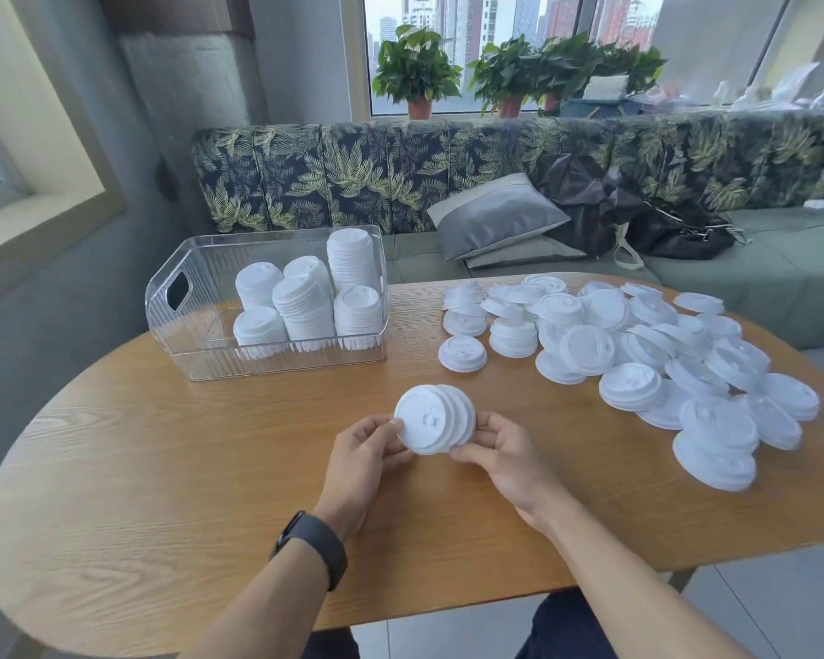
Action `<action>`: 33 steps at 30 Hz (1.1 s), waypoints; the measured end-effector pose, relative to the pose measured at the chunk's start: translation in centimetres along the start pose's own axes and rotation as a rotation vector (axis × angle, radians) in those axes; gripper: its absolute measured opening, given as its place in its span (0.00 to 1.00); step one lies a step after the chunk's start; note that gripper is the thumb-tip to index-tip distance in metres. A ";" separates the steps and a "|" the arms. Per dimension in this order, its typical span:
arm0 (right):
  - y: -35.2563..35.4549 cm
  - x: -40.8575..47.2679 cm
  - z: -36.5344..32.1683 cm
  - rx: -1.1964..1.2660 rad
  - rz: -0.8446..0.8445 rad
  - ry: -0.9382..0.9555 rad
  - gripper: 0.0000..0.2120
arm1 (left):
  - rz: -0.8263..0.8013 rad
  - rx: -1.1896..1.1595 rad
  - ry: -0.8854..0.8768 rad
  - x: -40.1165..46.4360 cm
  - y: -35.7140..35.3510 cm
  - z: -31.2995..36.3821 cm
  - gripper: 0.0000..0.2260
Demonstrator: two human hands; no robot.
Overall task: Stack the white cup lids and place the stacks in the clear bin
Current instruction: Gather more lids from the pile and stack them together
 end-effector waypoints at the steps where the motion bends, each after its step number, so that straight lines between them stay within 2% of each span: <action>1: -0.1 0.0 -0.1 -0.018 -0.017 0.001 0.16 | 0.002 -0.004 -0.003 0.0 0.0 0.0 0.09; 7: -0.3 -0.2 -0.6 -0.034 -0.091 0.001 0.18 | -0.008 -0.013 -0.030 -0.2 -0.3 0.1 0.10; 21: -0.7 -0.1 -0.8 0.044 -0.098 0.036 0.19 | 0.011 0.060 -0.100 -0.8 -0.7 0.3 0.08; 25: -0.8 0.0 -0.6 0.057 -0.046 0.056 0.16 | 0.013 0.079 -0.109 -0.9 -0.6 0.3 0.06; 33: -0.4 0.2 -0.4 0.099 -0.057 0.025 0.11 | 0.015 0.104 -0.095 -0.9 -0.6 0.5 0.11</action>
Point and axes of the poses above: each hand's wrist, its own x-axis towards the middle knuckle, its own y-axis out of the back of the hand, z = x × y, the point moved 3 cm from there along x, towards the middle knuckle, and after that the axes turned 2 degrees about z, right-handed, at the moved point
